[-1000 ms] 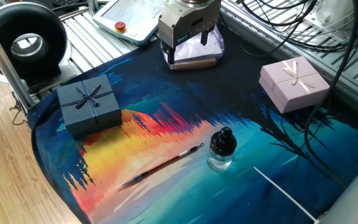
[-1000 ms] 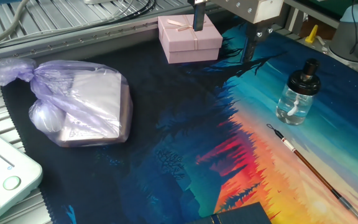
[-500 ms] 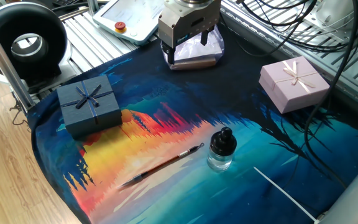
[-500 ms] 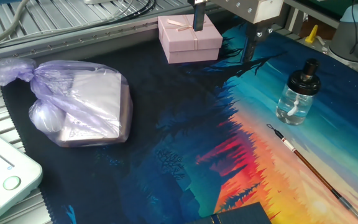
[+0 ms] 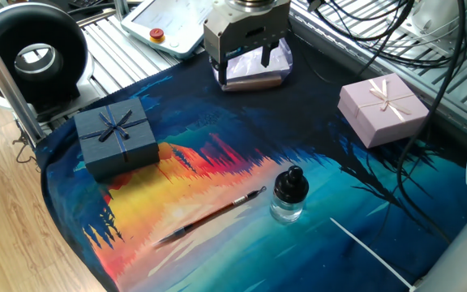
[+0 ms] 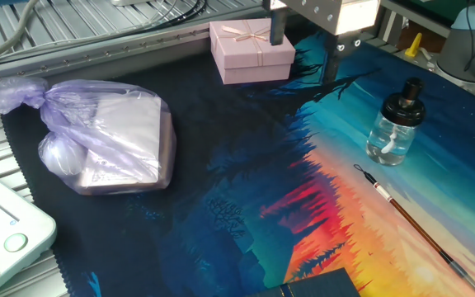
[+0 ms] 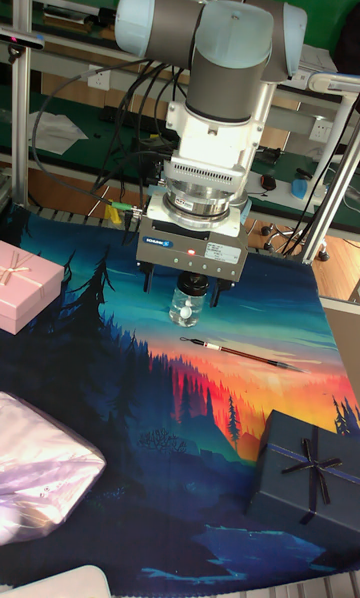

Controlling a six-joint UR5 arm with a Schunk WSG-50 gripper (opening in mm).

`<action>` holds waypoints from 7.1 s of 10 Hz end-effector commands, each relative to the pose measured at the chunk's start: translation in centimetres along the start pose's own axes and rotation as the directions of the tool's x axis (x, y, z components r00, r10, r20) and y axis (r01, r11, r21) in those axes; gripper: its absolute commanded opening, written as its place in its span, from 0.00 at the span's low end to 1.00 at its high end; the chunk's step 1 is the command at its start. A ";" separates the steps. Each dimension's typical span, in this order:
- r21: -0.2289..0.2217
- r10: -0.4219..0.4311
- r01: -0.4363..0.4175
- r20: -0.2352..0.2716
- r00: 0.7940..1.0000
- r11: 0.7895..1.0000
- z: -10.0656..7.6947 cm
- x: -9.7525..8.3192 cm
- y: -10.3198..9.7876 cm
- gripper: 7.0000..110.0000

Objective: Pick up a bag of things

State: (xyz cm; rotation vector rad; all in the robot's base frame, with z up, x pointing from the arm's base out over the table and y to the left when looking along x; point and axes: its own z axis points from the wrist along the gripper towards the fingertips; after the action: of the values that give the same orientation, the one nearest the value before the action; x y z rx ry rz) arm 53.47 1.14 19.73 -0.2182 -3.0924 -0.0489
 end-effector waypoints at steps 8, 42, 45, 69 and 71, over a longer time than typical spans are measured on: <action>0.000 0.041 -0.041 -0.012 0.999 0.999 0.1 0.3 -0.1 0.00; 0.039 0.006 -0.025 0.426 0.905 0.999 3.4 -9.6 -5.0 0.00; 0.010 0.059 -0.076 0.542 0.838 0.997 4.2 -11.1 -3.9 0.00; 0.091 0.070 -0.131 0.491 0.868 0.987 6.6 -7.5 -5.4 0.00; 0.014 0.080 -0.100 0.497 0.864 0.995 6.6 -7.9 -3.3 0.00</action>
State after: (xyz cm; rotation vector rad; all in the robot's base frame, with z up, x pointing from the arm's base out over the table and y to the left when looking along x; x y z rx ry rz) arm 61.41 -3.20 13.04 -0.3609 -3.6309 0.1317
